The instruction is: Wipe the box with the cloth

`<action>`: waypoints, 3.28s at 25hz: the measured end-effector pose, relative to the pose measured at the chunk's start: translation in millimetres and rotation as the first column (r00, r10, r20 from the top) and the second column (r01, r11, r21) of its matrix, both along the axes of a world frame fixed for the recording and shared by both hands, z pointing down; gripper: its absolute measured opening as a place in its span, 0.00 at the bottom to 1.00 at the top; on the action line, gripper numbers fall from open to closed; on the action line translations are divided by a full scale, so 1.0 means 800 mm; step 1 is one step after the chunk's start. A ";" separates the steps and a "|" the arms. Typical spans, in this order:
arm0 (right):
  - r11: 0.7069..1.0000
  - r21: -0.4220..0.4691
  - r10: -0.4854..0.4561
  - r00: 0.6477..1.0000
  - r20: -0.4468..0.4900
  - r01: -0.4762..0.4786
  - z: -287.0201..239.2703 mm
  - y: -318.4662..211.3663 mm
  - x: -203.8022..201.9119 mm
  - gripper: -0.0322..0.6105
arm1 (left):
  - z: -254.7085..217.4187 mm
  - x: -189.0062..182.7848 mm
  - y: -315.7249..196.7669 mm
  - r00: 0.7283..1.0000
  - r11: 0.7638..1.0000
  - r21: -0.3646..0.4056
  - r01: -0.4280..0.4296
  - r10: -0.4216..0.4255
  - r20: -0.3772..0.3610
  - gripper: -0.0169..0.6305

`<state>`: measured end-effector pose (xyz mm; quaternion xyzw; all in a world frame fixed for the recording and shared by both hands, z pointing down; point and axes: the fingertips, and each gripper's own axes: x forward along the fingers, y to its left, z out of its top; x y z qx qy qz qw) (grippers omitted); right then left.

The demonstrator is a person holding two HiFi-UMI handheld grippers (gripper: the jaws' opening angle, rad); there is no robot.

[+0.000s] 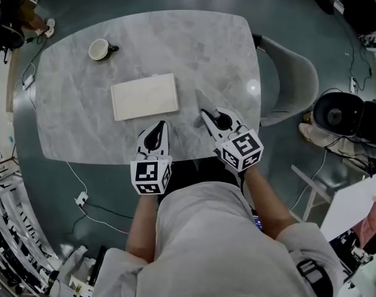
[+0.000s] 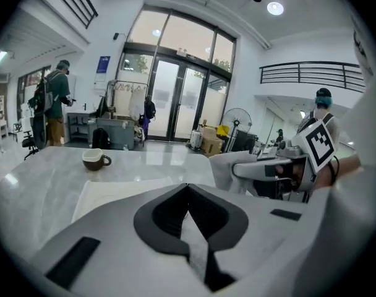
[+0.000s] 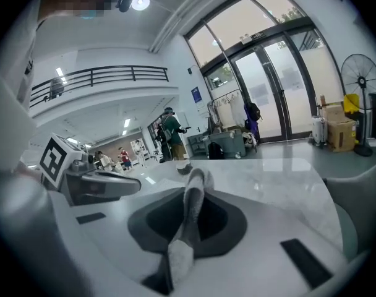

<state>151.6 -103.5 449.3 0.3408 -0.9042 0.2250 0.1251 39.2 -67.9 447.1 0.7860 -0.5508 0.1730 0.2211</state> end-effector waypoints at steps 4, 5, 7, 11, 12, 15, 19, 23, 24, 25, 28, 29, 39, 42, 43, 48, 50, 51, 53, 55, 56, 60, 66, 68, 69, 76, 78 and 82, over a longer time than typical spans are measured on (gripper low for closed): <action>0.998 -0.029 0.057 0.996 -0.074 -0.059 0.033 -0.030 -0.010 0.12 | 0.024 -0.018 -0.036 0.996 0.996 -0.034 -0.088 0.088 0.004 0.06; 0.997 -0.035 0.064 0.995 -0.075 -0.067 0.038 -0.036 -0.014 0.12 | 0.030 -0.022 -0.044 0.994 0.993 -0.045 -0.107 0.107 0.008 0.06; 0.995 -0.059 0.074 0.996 -0.054 -0.077 0.047 -0.046 -0.022 0.12 | 0.044 -0.029 -0.057 0.991 0.989 -0.070 -0.134 0.135 0.020 0.06; 0.987 -0.121 0.107 0.994 -0.009 -0.107 0.069 -0.066 -0.030 0.12 | 0.068 -0.035 -0.067 0.988 0.981 -0.126 -0.145 0.149 0.028 0.06; 0.985 -0.131 0.113 0.994 -0.003 -0.113 0.075 -0.073 -0.032 0.12 | 0.072 -0.036 -0.069 0.988 0.980 -0.136 -0.143 0.149 0.032 0.06; 0.980 -0.163 0.116 0.993 0.023 -0.110 0.096 -0.095 -0.044 0.12 | 0.083 -0.040 -0.077 0.990 0.979 -0.160 -0.125 0.134 0.050 0.06; 0.975 -0.217 0.074 0.994 0.083 -0.054 0.122 -0.121 -0.065 0.12 | 0.092 -0.047 -0.088 0.994 0.982 -0.177 -0.070 0.084 0.074 0.06; 0.966 -0.259 0.031 0.992 0.122 0.002 0.141 -0.141 -0.080 0.12 | 0.092 -0.052 -0.096 0.995 0.982 -0.187 -0.011 0.030 0.098 0.06; 0.963 -0.269 0.020 0.991 0.129 0.015 0.146 -0.144 -0.083 0.12 | 0.093 -0.053 -0.096 0.995 0.982 -0.191 0.003 0.017 0.102 0.06; 0.959 -0.281 0.011 0.990 0.140 0.029 0.151 -0.147 -0.086 0.12 | 0.095 -0.054 -0.097 0.995 0.981 -0.194 0.016 0.004 0.104 0.06; 0.942 -0.326 -0.005 0.976 0.220 0.078 0.153 -0.152 -0.099 0.12 | 0.100 -0.055 -0.098 0.994 0.978 -0.204 0.044 -0.022 0.110 0.06; 0.937 -0.339 -0.003 0.970 0.242 0.088 0.152 -0.152 -0.102 0.14 | 0.101 -0.055 -0.098 0.993 0.977 -0.207 0.050 -0.027 0.112 0.06; 0.880 -0.429 0.003 0.899 0.438 0.206 0.131 -0.145 -0.110 0.42 | 0.101 -0.043 -0.108 0.992 0.972 -0.220 0.078 -0.055 0.111 0.06; 0.862 -0.464 0.070 0.861 0.505 0.202 0.125 -0.146 -0.114 0.42 | 0.101 -0.039 -0.112 0.992 0.971 -0.223 0.082 -0.058 0.114 0.06; 0.855 -0.483 0.103 0.850 0.516 0.190 0.126 -0.147 -0.112 0.42 | 0.100 -0.037 -0.114 0.992 0.971 -0.223 0.085 -0.060 0.115 0.06; 0.832 -0.548 0.235 0.842 0.486 0.084 0.146 -0.160 -0.093 0.12 | 0.098 -0.038 -0.119 0.990 0.971 -0.219 0.097 -0.072 0.121 0.06; 0.833 -0.548 0.217 0.865 0.453 0.078 0.154 -0.163 -0.095 0.11 | 0.099 -0.041 -0.120 0.989 0.970 -0.221 0.104 -0.078 0.123 0.06; 0.836 -0.543 0.195 0.884 0.425 0.077 0.158 -0.165 -0.098 0.11 | 0.099 -0.042 -0.121 0.989 0.969 -0.223 0.109 -0.083 0.125 0.06; 0.852 -0.520 0.141 0.928 0.346 0.064 0.169 -0.170 -0.100 0.11 | 0.099 -0.041 -0.121 0.987 0.967 -0.225 0.120 -0.093 0.128 0.06; 0.867 -0.495 0.087 0.959 0.271 0.061 0.179 -0.170 -0.100 0.11 | 0.100 -0.039 -0.120 0.986 0.966 -0.225 0.129 -0.102 0.129 0.06; 0.869 -0.490 0.069 0.967 0.247 0.063 0.184 -0.168 -0.101 0.11 | 0.101 -0.038 -0.120 0.986 0.965 -0.226 0.134 -0.106 0.130 0.06; 0.849 -0.522 0.061 0.967 0.248 0.081 0.194 -0.163 -0.103 0.10 | 0.103 -0.040 -0.119 0.982 0.959 -0.231 0.162 -0.134 0.135 0.06; 0.815 -0.556 0.061 0.928 0.366 0.166 0.186 -0.151 -0.104 0.10 | 0.103 -0.045 -0.117 0.973 0.951 -0.225 0.212 -0.183 0.143 0.06; 0.812 -0.549 0.041 0.919 0.393 0.199 0.183 -0.146 -0.104 0.10 | 0.105 -0.044 -0.115 0.971 0.949 -0.223 0.221 -0.192 0.145 0.06; 0.812 -0.543 0.025 0.917 0.398 0.214 0.182 -0.142 -0.104 0.10 | 0.106 -0.044 -0.113 0.970 0.949 -0.224 0.223 -0.194 0.145 0.06; 0.817 -0.507 -0.062 0.916 0.397 0.275 0.172 -0.116 -0.103 0.10 | 0.110 -0.042 -0.099 0.971 0.947 -0.233 0.221 -0.192 0.143 0.06; 0.822 -0.496 -0.071 0.914 0.399 0.280 0.171 -0.111 -0.102 0.10 | 0.113 -0.040 -0.096 0.973 0.950 -0.229 0.212 -0.185 0.135 0.06; 0.834 -0.462 -0.101 0.906 0.410 0.302 0.160 -0.093 -0.102 0.10 | 0.114 -0.039 -0.085 0.979 0.956 -0.227 0.188 -0.164 0.117 0.06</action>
